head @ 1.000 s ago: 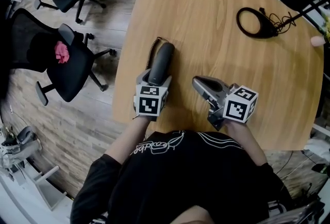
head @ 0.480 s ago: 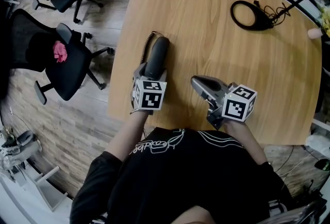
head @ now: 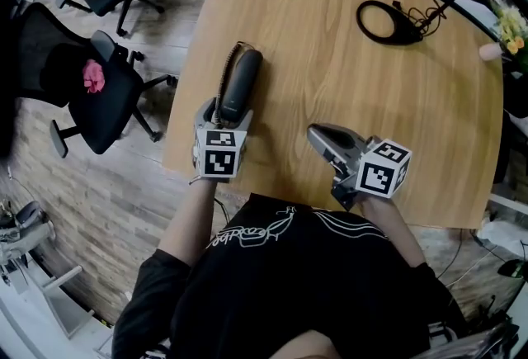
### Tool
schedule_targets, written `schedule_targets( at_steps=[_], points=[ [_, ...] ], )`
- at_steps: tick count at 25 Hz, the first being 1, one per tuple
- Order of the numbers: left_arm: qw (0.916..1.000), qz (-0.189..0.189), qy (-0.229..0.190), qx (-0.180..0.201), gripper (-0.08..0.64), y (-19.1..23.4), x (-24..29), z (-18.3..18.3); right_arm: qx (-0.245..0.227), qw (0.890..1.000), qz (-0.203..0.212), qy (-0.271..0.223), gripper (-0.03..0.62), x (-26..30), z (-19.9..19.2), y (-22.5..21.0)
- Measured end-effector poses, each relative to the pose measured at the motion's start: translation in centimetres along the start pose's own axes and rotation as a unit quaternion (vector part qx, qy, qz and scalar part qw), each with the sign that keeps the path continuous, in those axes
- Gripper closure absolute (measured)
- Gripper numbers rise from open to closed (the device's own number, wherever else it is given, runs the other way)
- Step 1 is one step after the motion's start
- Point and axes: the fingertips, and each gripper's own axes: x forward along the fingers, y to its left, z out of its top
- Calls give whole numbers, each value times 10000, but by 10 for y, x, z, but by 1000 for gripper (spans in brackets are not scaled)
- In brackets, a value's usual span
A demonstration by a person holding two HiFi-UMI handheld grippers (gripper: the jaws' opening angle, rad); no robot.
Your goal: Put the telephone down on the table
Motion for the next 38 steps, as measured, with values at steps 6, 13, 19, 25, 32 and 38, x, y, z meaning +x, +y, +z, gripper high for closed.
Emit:
schedule_targets(
  at_steps=[6,13,19,25,32,38],
  points=[
    [9933,-449,-937,-507,222,-24,-72,27,-407,9991,143,17,552,-21,-2,29],
    [9638,-1595,-2084,-464,225,-89,-175,55,-1285,9913,291,61,552,-51,2,87],
    [9272,-2338,-2733,-1044,427,-136,-254,75,-1955,9776,778,-103,552,-86,5,149],
    [9165,-2608,-2976,-582,549,-181,-299,77,-2169,9691,1123,-344,552,-115,2,186],
    [9047,-2909,-3034,-698,554,-204,-319,73,-2179,9634,1506,-413,552,-128,-8,211],
    [9033,-2917,-3111,-456,552,-211,-326,72,-2217,9633,1466,-379,552,-129,-14,210]
  ],
)
